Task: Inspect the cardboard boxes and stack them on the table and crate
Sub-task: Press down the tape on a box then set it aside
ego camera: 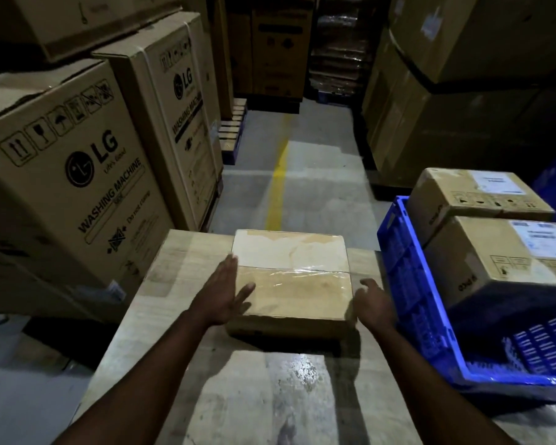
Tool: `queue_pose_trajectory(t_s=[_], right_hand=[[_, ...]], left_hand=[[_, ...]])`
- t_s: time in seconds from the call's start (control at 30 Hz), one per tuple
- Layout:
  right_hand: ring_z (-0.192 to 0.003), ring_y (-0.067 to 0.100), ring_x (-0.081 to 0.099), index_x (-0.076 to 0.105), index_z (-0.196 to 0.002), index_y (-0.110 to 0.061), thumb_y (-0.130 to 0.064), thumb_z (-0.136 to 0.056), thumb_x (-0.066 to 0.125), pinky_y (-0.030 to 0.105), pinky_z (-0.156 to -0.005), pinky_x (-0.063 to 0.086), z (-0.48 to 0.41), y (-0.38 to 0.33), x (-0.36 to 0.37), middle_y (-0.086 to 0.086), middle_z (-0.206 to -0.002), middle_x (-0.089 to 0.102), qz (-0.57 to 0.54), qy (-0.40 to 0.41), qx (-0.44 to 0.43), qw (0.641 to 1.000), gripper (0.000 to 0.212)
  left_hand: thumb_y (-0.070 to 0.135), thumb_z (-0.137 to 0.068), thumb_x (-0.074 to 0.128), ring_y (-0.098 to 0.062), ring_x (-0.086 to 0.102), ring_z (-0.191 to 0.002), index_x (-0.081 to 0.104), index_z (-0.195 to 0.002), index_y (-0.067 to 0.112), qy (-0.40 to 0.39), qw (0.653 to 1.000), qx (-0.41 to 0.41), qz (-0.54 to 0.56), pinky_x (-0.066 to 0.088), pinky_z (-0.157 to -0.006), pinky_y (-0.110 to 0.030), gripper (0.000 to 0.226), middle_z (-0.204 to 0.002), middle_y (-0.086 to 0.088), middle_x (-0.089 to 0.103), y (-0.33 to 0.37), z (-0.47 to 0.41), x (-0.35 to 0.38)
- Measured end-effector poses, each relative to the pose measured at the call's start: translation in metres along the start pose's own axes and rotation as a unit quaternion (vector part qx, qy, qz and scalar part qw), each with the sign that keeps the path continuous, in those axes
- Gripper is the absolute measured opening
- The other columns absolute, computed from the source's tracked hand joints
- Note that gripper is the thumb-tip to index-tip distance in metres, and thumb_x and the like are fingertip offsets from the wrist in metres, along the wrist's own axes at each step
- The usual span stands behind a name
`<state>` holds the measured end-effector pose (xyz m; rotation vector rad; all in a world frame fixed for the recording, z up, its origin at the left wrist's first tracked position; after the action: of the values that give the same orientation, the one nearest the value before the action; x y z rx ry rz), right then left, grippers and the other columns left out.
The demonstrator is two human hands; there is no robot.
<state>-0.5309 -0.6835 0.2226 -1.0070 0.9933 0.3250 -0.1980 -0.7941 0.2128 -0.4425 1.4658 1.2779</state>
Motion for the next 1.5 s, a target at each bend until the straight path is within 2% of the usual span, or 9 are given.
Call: queue_pose_trajectory(t_s=[0.1,0.27,0.37,0.53,0.87,1.1,1.3,1.4,1.5], right_hand=[[-0.124,0.027,0.050,0.049,-0.131,-0.012,-0.034,-0.100,0.038,0.041,-0.100,0.043,-0.001,-0.033,0.028,0.011,-0.135,0.053,0.123,-0.029,-0.176,0.976,0.040],[-0.153,0.025,-0.005,0.005,-0.158,-0.010,-0.047,-0.104,0.025,0.041,-0.124,0.001,0.005,-0.030,0.068,0.010,-0.166,-0.003,0.218,-0.120,-0.179,0.952,0.068],[-0.153,0.023,-0.005,0.006,-0.158,-0.012,-0.049,-0.104,0.026,0.040,-0.124,0.003,0.004,-0.031,0.064,0.008,-0.166,-0.002,0.226,-0.134,-0.184,0.947,0.069],[-0.153,0.023,-0.002,0.008,-0.157,-0.008,-0.046,-0.103,0.029,0.039,-0.124,0.005,-0.003,-0.047,0.058,0.010,-0.166,0.001,0.198,-0.077,-0.199,0.957,0.070],[-0.152,0.021,-0.011,-0.004,-0.158,-0.012,-0.057,-0.102,0.019,0.039,-0.121,-0.004,-0.029,-0.040,0.067,0.005,-0.165,-0.011,0.250,-0.151,-0.192,0.937,0.075],[-0.152,0.027,-0.003,-0.004,-0.157,-0.014,-0.058,-0.101,0.030,0.046,-0.123,0.010,-0.029,-0.006,0.046,0.010,-0.166,-0.004,0.137,-0.121,-0.110,0.977,0.079],[-0.152,0.031,0.009,-0.012,-0.156,-0.025,-0.053,-0.103,0.031,0.051,-0.119,0.020,-0.020,0.005,0.045,0.010,-0.165,0.011,0.037,-0.162,-0.050,0.985,0.075],[-0.131,0.036,0.049,-0.017,-0.155,-0.019,-0.053,-0.101,0.038,0.045,-0.106,0.041,-0.018,0.001,0.047,0.020,-0.150,0.043,-0.038,-0.179,0.007,0.983,0.084],[-0.115,0.030,0.059,0.021,-0.154,-0.022,-0.050,-0.098,0.048,0.043,-0.097,0.049,-0.013,0.007,0.043,0.012,-0.136,0.058,-0.091,-0.163,0.024,0.982,0.068]], left_hand=[[0.083,-0.077,-0.002,-0.016,-0.010,-0.151,-0.005,-0.156,0.013,-0.021,0.997,0.044,-0.059,0.001,-0.121,-0.034,0.105,-0.163,-0.001,-0.013,0.022,-0.012,0.017],[0.071,-0.091,0.004,-0.023,-0.012,-0.151,-0.004,-0.156,0.010,-0.054,0.992,0.020,-0.111,-0.005,-0.120,-0.039,0.090,-0.164,-0.008,-0.012,0.031,-0.012,0.046],[0.051,-0.103,0.022,-0.023,-0.010,-0.151,-0.002,-0.156,0.010,-0.065,0.990,0.023,-0.119,-0.002,-0.121,-0.039,0.072,-0.164,-0.008,-0.011,0.031,-0.016,0.043],[0.053,-0.101,0.027,-0.025,-0.013,-0.151,-0.008,-0.155,0.005,-0.037,0.992,0.006,-0.119,0.000,-0.123,-0.039,0.080,-0.162,-0.012,-0.017,0.023,-0.022,0.031],[0.049,-0.103,0.024,-0.023,-0.013,-0.151,-0.007,-0.155,0.009,-0.055,0.990,-0.021,-0.126,0.001,-0.122,-0.040,0.073,-0.163,-0.009,-0.015,0.006,-0.027,0.030],[0.069,-0.093,0.033,-0.026,-0.006,-0.151,-0.013,-0.155,0.013,0.014,0.997,-0.071,-0.020,0.008,-0.122,-0.043,0.095,-0.163,-0.010,-0.014,-0.020,-0.002,0.027],[0.074,-0.085,0.049,-0.021,0.033,-0.142,-0.009,-0.153,0.031,0.003,0.984,-0.047,0.170,0.035,-0.114,-0.047,0.100,-0.160,0.001,0.022,-0.024,-0.004,0.030],[0.063,-0.088,0.056,-0.026,0.043,-0.136,-0.016,-0.153,0.018,-0.017,0.982,-0.073,0.176,0.038,-0.108,-0.034,0.108,-0.158,-0.005,0.030,-0.018,0.003,0.028],[0.064,-0.081,0.064,-0.028,0.053,-0.126,0.006,-0.156,0.020,-0.001,0.981,-0.103,0.163,0.047,-0.096,-0.033,0.104,-0.148,-0.007,0.047,-0.028,0.009,0.027]])
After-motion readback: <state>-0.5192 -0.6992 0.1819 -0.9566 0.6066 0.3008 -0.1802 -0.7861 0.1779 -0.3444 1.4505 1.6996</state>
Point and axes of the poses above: each hand's wrist, its own z-axis away from the middle knuckle, its own x-axis out of the palm, y = z × x, the point moved 4 cm from there along -z, towards the middle knuckle
